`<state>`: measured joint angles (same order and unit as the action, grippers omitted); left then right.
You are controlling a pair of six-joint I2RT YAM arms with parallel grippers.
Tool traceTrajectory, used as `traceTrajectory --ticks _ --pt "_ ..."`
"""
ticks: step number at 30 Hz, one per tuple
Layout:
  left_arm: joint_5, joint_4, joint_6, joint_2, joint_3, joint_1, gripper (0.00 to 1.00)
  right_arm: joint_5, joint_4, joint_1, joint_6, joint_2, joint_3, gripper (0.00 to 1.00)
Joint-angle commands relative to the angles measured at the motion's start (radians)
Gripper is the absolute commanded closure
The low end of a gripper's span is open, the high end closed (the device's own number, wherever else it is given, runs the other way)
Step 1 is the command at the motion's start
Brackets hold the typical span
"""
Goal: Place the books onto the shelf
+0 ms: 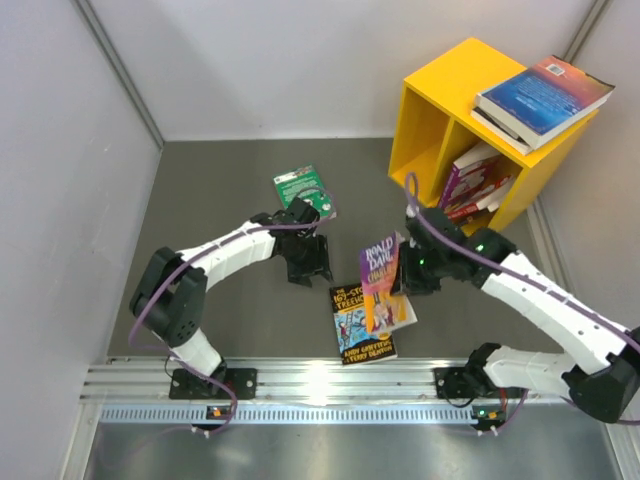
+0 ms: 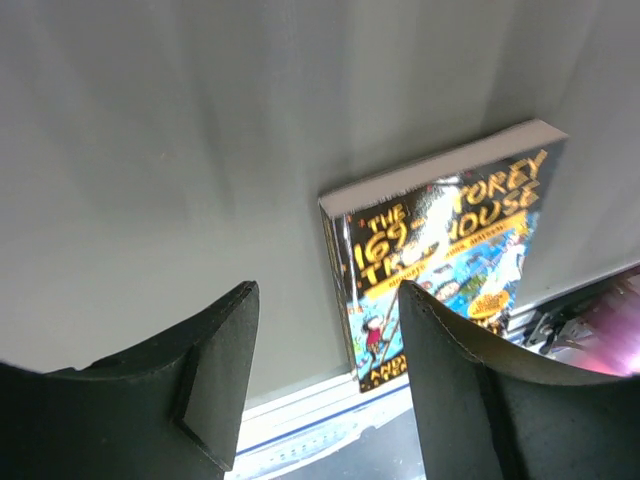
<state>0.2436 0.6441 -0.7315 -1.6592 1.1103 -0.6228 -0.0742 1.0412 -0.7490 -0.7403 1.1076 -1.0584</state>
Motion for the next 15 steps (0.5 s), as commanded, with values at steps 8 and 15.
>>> traceTrajectory --ticks 8,15 --pt "-0.089 0.12 -0.003 0.245 -0.001 0.035 0.37 0.11 0.198 0.173 0.157 0.283 -1.101 1.0" --pt "-0.092 0.143 -0.032 0.343 -0.053 0.038 0.37 -0.194 -0.053 0.751 0.032 0.367 -1.339 1.0"
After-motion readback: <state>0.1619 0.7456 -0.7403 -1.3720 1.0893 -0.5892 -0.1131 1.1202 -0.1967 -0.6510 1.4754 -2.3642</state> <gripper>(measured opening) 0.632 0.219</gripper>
